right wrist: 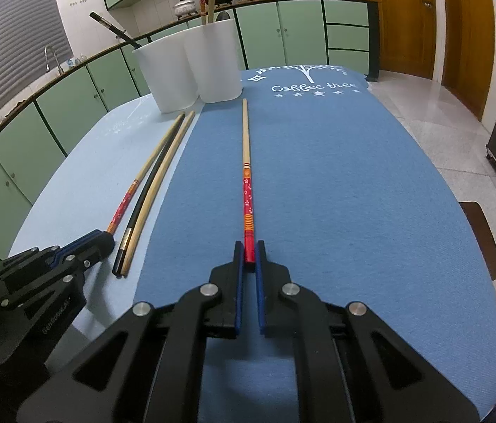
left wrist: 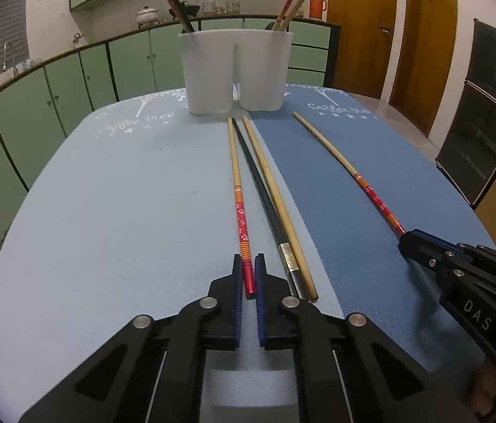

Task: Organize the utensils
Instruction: 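Close the left tool on another red-patterned chopstick while the right tool holds its own, then lift both chopsticks and lower them into the white holder, then open both tools to release the chopsticks in the holder, then withdraw both tools toward the last black and wooden chopsticks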

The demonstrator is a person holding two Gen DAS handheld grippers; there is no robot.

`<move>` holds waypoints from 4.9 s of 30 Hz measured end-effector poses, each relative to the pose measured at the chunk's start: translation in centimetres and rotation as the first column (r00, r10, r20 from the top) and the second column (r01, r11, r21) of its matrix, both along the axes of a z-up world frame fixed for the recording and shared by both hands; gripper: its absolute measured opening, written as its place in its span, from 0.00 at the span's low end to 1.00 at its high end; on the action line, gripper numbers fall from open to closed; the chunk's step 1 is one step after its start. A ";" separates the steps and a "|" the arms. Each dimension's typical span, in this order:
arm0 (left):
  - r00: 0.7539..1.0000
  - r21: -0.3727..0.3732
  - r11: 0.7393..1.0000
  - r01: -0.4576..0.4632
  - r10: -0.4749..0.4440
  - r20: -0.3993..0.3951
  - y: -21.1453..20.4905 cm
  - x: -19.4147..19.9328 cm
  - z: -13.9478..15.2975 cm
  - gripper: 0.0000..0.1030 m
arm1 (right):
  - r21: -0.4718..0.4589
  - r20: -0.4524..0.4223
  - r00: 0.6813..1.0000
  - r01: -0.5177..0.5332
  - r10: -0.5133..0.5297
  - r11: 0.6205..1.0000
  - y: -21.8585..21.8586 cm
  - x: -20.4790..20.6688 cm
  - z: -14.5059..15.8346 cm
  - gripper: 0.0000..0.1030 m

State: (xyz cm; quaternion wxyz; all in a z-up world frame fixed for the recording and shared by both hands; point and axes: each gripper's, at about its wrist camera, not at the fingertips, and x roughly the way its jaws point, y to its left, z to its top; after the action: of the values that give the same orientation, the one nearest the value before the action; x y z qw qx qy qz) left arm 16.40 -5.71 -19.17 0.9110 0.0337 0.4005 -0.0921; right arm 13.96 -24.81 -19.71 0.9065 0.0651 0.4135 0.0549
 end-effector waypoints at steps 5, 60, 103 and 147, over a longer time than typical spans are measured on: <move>1.000 -0.004 1.000 -0.001 0.001 0.013 0.7 -0.5 1.2 0.05 | -0.004 0.013 1.000 -0.002 0.002 1.000 -0.3 -0.1 0.7 0.05; 0.938 -0.080 0.994 0.079 -0.047 0.344 4.2 1.8 21.3 0.05 | 0.003 0.225 0.935 -0.283 0.275 0.959 0.4 6.8 24.5 0.05; 0.919 -0.110 0.992 0.062 -0.013 0.394 2.2 22.5 23.3 0.13 | 0.002 0.207 0.951 -0.235 0.230 0.972 1.0 24.6 25.7 0.09; 0.975 -0.090 0.996 0.004 0.016 0.223 6.3 -0.1 9.3 0.81 | 0.022 0.251 0.965 -0.080 0.072 0.997 -0.8 2.0 11.8 0.92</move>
State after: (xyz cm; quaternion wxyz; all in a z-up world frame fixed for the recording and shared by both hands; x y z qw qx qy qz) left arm 16.30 0.60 -9.83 0.9512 0.0015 0.2910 -0.1028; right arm 15.97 -25.64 -7.94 0.9474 0.0563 0.2974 0.1041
